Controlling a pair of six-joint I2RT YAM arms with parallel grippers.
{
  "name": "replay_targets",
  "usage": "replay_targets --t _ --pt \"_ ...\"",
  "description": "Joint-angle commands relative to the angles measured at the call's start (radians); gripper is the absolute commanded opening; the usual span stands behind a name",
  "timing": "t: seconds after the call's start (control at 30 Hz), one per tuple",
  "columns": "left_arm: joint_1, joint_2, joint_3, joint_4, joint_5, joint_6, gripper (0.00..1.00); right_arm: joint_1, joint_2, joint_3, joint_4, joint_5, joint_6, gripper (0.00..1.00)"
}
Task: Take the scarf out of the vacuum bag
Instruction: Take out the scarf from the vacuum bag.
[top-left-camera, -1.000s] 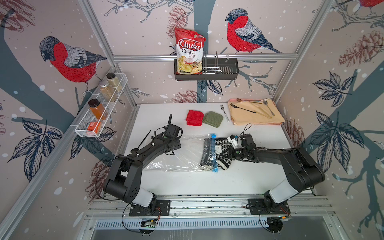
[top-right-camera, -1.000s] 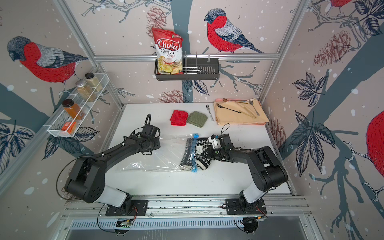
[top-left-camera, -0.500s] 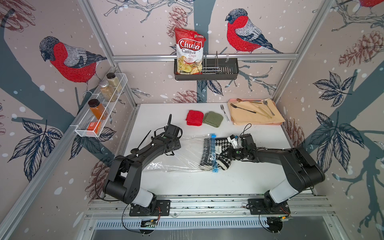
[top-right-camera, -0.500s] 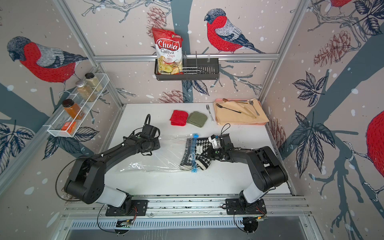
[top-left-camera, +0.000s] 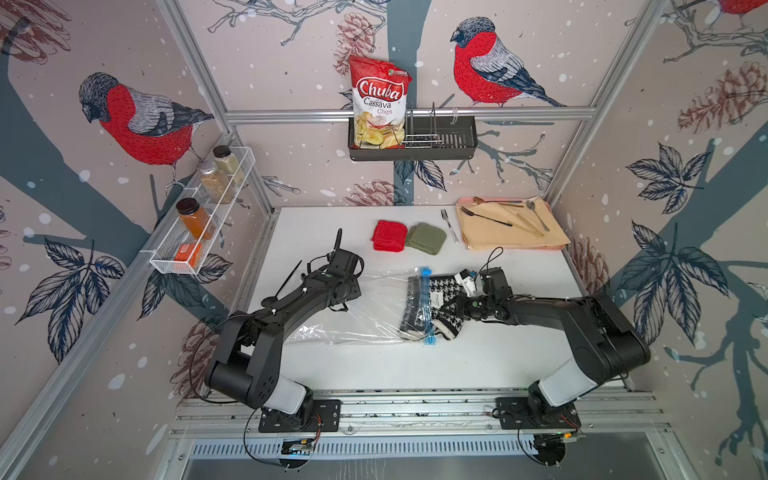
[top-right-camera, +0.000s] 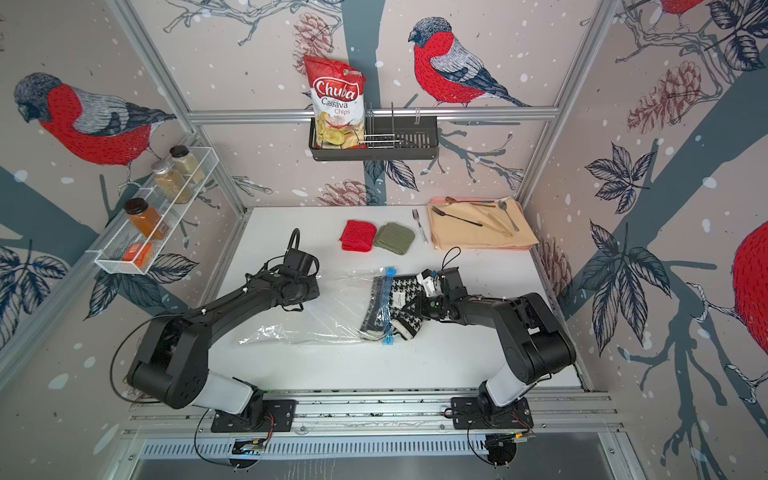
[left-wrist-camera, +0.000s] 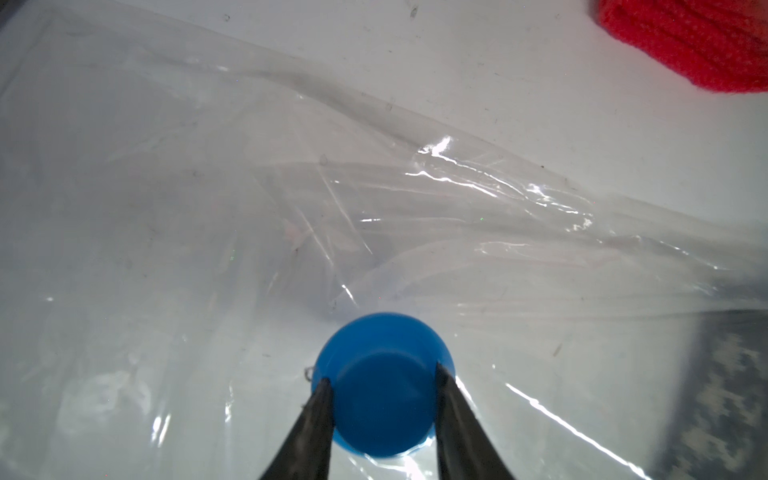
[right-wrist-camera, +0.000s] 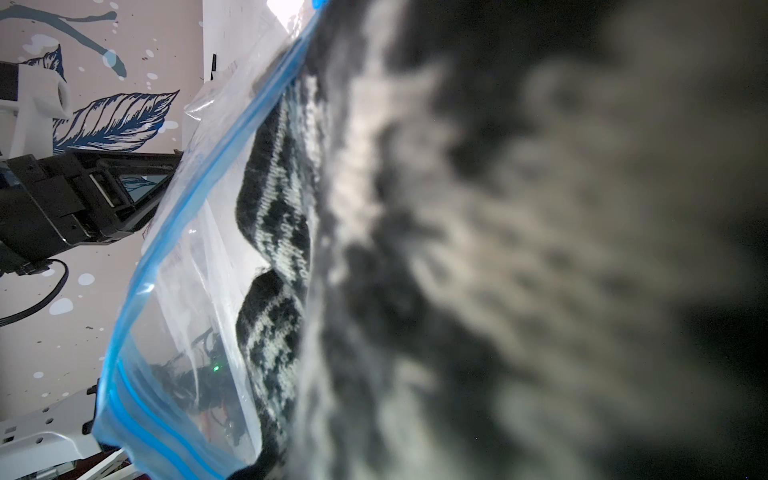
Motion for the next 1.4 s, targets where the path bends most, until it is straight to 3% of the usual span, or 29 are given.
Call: replay_targets --t 0.0,1.37 --pt "0.011 -0.005 -0.004 -0.011 -0.066 -0.009 0.10 -0.003 -0.008 -0.002 -0.033 0.019 -0.006 0.00" --pt "0.033 -0.008 -0.016 0.004 -0.053 -0.015 0.10 -0.012 -0.011 -0.005 -0.025 0.016 -0.003 0.00"
